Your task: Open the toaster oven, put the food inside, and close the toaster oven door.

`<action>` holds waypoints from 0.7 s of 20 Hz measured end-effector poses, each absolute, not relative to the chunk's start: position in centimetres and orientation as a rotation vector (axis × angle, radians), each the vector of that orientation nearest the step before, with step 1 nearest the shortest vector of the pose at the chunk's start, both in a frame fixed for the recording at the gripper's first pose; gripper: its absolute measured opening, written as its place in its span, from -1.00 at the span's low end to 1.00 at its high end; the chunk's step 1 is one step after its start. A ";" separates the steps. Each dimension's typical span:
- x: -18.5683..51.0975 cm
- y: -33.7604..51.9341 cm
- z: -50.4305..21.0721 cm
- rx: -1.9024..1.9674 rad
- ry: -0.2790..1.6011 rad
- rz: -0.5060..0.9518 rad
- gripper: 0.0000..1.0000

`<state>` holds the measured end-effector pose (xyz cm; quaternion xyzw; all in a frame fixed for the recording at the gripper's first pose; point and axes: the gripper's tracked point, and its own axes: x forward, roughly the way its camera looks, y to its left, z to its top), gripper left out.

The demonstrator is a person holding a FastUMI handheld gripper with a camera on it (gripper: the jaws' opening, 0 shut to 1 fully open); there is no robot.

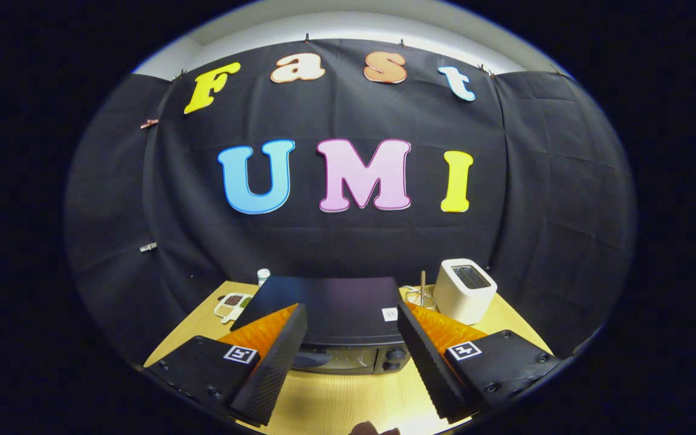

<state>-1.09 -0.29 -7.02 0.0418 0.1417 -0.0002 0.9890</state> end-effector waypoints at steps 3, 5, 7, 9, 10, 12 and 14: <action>-1.3 -2.0 -4.2 0.095 0.234 -0.022 0.96; -1.3 -3.0 -2.1 0.116 0.193 -0.033 0.96; -1.2 -4.3 0.0 0.113 0.149 -0.041 0.96; -1.2 -5.3 1.8 0.100 0.107 -0.044 0.95; -1.2 -5.9 2.5 0.098 0.093 -0.047 0.95; -1.5 -7.2 3.9 0.101 0.065 -0.057 0.95; -1.7 -8.5 5.2 0.106 0.041 -0.069 0.95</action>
